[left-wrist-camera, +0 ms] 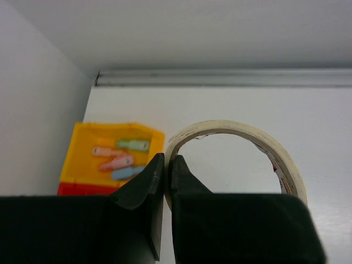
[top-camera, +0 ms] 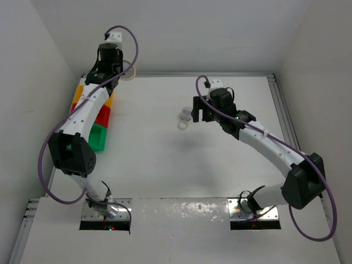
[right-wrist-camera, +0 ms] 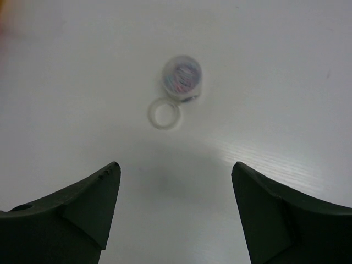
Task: Sort the stationery into containers
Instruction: Pick up the stationery from the center of the board, then place the stationery in the storage box, then pick up the stationery from the center of the board.
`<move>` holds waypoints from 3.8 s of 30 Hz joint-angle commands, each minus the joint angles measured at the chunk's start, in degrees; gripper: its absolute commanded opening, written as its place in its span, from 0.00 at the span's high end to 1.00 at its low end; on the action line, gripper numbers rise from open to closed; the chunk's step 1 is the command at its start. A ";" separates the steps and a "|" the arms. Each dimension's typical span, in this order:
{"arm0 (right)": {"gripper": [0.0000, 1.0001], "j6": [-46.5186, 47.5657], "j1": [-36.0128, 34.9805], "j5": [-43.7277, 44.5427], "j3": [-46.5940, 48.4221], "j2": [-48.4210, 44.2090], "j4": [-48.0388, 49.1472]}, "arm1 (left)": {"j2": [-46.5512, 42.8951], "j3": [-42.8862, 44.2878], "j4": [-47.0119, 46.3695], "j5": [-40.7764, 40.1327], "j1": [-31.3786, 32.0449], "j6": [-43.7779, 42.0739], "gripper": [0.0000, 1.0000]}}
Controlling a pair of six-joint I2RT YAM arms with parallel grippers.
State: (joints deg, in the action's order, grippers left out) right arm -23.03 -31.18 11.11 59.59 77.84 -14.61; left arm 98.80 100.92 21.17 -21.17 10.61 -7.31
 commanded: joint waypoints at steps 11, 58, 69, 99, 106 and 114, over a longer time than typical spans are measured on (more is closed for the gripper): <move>0.20 -4.39 -8.19 1.97 -2.54 -0.76 7.32 | -11.01 -22.70 1.69 19.05 -28.80 4.59 1.00; 0.18 -11.16 -10.48 19.38 -17.93 -14.03 0.72 | 15.72 -11.89 0.00 22.21 -36.19 -0.95 0.71; 0.17 -9.93 -10.66 18.42 -17.23 -13.86 0.55 | 9.32 -3.73 5.02 29.16 -34.44 4.32 0.46; 0.19 -19.78 -10.74 24.48 -26.81 -31.25 -8.06 | 28.01 0.32 9.77 27.23 20.23 1.16 0.48; 0.20 -20.83 -10.83 24.31 -27.07 -31.88 -9.03 | 31.27 1.99 8.71 23.81 22.35 2.48 0.49; 0.20 -21.97 -10.83 25.89 -26.37 -34.24 -11.40 | 30.49 -0.28 11.87 19.41 22.08 0.64 0.80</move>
State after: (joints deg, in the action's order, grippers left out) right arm -43.83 -41.76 34.70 32.38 45.39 -25.74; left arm 130.15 101.25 31.38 0.45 32.71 -5.80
